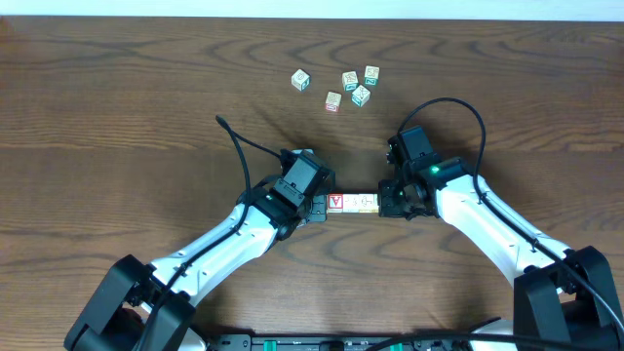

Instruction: Lift 5 blocks

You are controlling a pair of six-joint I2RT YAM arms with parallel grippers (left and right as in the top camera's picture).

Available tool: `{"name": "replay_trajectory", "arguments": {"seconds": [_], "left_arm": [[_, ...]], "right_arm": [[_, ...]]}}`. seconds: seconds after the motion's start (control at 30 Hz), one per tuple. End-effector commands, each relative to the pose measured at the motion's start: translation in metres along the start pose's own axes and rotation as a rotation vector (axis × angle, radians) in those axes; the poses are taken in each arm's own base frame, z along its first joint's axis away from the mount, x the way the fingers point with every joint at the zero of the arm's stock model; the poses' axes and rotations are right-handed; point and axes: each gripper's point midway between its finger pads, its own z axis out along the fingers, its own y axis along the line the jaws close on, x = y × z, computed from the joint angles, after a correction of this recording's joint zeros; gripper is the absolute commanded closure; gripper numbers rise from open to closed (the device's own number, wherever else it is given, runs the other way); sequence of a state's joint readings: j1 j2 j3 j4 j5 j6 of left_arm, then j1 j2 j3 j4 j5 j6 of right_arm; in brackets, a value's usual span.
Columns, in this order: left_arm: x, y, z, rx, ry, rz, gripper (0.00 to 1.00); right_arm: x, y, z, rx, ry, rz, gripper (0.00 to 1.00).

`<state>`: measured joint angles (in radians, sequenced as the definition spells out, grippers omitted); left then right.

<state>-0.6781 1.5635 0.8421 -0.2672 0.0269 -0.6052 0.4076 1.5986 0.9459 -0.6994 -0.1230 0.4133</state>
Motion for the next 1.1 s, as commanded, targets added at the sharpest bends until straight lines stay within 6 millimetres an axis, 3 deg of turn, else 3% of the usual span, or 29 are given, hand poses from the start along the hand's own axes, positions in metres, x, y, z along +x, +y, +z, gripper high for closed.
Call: {"name": "replay_trajectory", "arguments": {"seconds": [0.0,1.07], "left_arm": [[0.007,-0.076,-0.023,0.298,0.060,0.049,0.93],[0.001,-0.081,-0.035,0.323,0.029,0.052,0.93]], "right_arm": [[0.017,0.091,-0.035,-0.416,0.089,-0.105,0.99],[0.011,0.093,-0.047,-0.395,0.084,-0.120,0.99]]}}
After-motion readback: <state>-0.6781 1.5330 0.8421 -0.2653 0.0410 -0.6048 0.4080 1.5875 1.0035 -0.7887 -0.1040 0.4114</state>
